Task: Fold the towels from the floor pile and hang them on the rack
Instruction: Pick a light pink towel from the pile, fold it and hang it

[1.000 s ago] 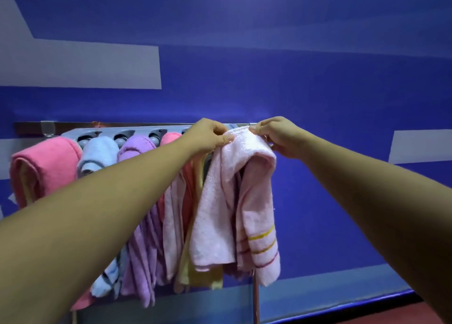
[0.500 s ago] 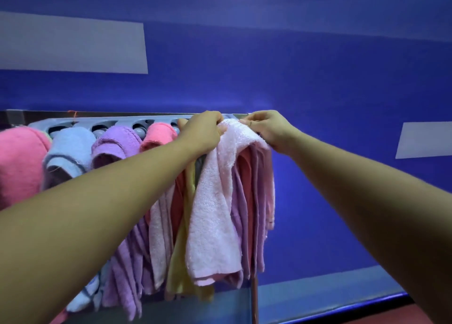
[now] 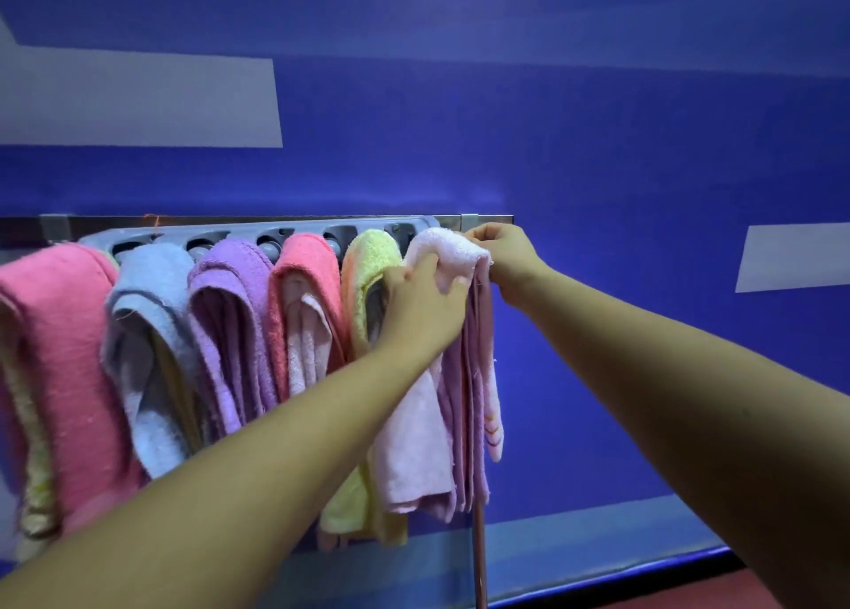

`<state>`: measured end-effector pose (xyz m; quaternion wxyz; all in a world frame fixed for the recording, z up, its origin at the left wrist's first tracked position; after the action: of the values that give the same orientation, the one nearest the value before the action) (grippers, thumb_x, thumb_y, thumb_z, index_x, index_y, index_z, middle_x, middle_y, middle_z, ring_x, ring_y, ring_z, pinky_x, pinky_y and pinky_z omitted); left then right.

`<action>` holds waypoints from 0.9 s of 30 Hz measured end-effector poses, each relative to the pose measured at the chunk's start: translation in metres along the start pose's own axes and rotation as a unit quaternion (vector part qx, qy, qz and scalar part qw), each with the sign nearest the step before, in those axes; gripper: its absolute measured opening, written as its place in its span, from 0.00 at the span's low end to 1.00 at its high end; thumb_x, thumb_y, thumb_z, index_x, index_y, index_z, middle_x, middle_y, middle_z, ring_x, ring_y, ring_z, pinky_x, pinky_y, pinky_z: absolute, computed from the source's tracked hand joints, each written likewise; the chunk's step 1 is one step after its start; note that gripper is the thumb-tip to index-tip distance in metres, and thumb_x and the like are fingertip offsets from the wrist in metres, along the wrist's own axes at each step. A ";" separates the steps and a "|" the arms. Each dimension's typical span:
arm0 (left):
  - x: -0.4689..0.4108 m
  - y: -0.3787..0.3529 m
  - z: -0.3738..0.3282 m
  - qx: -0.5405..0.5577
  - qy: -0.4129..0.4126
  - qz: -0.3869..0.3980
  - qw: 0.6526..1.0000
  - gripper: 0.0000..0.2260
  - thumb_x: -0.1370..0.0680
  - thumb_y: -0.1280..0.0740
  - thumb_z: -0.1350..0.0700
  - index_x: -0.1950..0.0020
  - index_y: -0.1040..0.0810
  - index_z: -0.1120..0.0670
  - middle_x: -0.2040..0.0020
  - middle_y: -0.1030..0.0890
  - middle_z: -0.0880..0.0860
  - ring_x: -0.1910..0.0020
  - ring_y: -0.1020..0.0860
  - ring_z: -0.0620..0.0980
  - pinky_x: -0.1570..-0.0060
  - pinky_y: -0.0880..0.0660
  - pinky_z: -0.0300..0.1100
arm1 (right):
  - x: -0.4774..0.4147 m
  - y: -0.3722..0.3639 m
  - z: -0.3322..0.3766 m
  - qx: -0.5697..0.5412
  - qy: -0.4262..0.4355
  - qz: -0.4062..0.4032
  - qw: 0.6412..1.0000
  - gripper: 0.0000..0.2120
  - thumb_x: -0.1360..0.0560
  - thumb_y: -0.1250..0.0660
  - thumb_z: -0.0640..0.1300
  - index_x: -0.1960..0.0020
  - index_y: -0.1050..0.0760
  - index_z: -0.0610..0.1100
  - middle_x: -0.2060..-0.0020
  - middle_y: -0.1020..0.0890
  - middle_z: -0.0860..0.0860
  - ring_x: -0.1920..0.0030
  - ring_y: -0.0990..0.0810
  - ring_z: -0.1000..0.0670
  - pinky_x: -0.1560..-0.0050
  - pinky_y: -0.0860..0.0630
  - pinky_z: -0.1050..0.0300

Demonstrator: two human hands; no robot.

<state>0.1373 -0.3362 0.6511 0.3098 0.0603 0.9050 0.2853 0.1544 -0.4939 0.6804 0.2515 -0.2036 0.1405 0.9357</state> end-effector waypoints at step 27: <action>-0.023 -0.026 0.041 0.319 0.021 0.042 0.947 0.37 0.29 0.43 0.29 0.23 0.36 0.43 0.25 0.31 0.43 0.27 0.33 0.44 0.24 0.41 0.48 | -0.014 0.005 0.006 -0.062 0.019 -0.039 0.997 0.05 0.22 0.31 0.38 0.52 0.18 0.36 0.64 0.18 0.47 0.66 0.21 0.52 0.64 0.23 0.60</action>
<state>0.1817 -0.3447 0.6219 0.2428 0.1876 0.9518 -0.0048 0.1613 -0.5022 0.6929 0.2717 -0.2417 0.0795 0.9281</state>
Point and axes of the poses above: each hand's wrist, its own x-axis away from the middle knuckle, its own y-axis out of the back of the hand, z = x × y, the point moved 7 cm from there along -x, towards the middle knuckle
